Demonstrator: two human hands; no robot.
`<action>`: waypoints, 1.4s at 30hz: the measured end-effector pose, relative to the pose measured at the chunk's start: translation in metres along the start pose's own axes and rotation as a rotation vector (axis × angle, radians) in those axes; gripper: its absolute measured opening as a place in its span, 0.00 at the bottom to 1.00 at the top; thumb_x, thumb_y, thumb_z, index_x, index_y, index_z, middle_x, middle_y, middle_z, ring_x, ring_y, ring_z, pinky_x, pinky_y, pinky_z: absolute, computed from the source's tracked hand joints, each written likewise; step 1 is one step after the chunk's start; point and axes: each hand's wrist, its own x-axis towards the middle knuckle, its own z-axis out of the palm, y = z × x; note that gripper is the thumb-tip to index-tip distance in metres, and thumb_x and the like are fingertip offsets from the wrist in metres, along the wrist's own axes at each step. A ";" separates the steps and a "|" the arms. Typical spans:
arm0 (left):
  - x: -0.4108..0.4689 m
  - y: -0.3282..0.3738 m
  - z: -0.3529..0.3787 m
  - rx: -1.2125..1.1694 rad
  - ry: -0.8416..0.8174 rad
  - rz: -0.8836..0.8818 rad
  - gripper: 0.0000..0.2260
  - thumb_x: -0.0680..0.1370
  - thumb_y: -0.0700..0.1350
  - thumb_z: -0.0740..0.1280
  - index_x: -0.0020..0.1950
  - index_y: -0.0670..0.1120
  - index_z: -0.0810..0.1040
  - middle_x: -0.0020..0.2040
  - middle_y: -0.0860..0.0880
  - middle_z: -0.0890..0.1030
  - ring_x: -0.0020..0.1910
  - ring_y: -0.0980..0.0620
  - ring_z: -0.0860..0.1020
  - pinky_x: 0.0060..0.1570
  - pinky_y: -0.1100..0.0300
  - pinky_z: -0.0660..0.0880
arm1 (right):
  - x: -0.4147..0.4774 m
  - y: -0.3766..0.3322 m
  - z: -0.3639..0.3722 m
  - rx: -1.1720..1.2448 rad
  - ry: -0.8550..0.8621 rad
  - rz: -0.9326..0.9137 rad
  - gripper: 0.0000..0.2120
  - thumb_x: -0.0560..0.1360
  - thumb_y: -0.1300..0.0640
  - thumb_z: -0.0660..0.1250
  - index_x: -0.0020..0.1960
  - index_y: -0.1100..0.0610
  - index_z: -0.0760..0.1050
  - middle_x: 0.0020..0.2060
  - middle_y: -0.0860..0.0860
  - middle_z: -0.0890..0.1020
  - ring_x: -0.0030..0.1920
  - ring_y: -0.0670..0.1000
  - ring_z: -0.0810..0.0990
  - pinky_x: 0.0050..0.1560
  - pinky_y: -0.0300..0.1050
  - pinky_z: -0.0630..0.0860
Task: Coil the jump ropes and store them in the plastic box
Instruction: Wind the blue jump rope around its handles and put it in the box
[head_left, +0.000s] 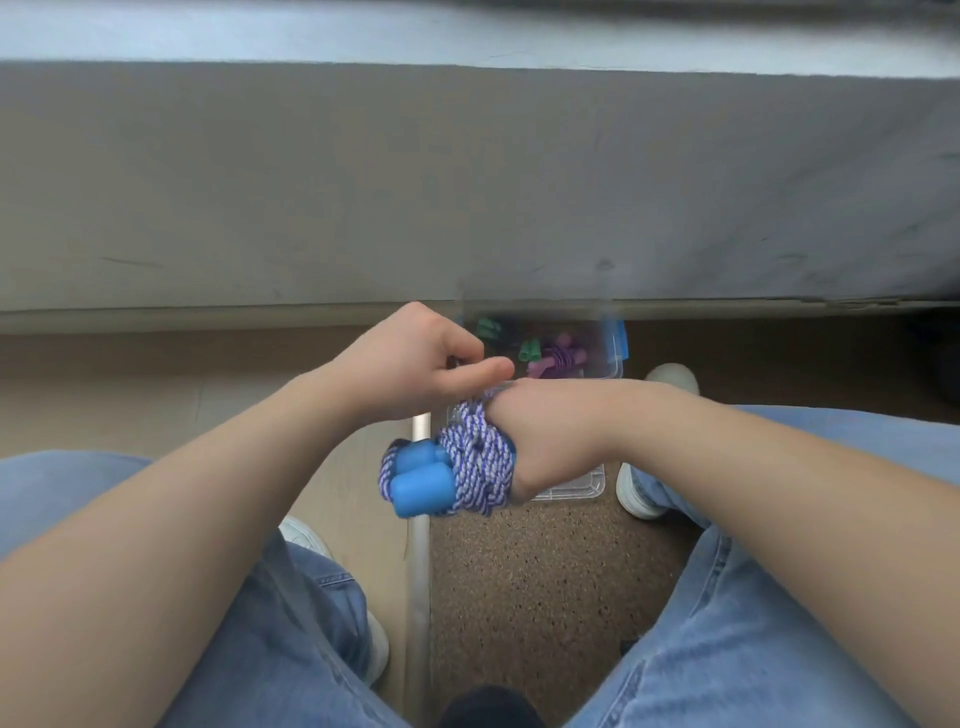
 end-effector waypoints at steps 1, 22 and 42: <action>0.000 0.000 0.000 -0.057 -0.029 -0.076 0.27 0.77 0.63 0.60 0.29 0.43 0.66 0.23 0.50 0.63 0.25 0.54 0.60 0.28 0.55 0.64 | -0.001 -0.001 -0.001 -0.034 0.042 -0.039 0.12 0.68 0.48 0.74 0.41 0.54 0.75 0.33 0.52 0.80 0.34 0.54 0.80 0.35 0.53 0.80; -0.002 0.005 -0.010 0.468 0.088 0.306 0.20 0.82 0.57 0.56 0.32 0.50 0.65 0.30 0.53 0.65 0.27 0.47 0.68 0.23 0.57 0.67 | 0.003 0.030 -0.001 0.022 0.334 0.274 0.16 0.72 0.48 0.70 0.54 0.52 0.67 0.45 0.51 0.80 0.45 0.55 0.79 0.38 0.47 0.71; 0.001 0.008 -0.005 -0.389 0.035 -0.670 0.29 0.80 0.63 0.58 0.39 0.38 0.76 0.31 0.42 0.81 0.28 0.43 0.83 0.32 0.52 0.82 | -0.004 0.019 -0.003 -0.013 0.506 0.184 0.26 0.71 0.50 0.69 0.66 0.49 0.66 0.56 0.49 0.76 0.56 0.56 0.79 0.54 0.56 0.77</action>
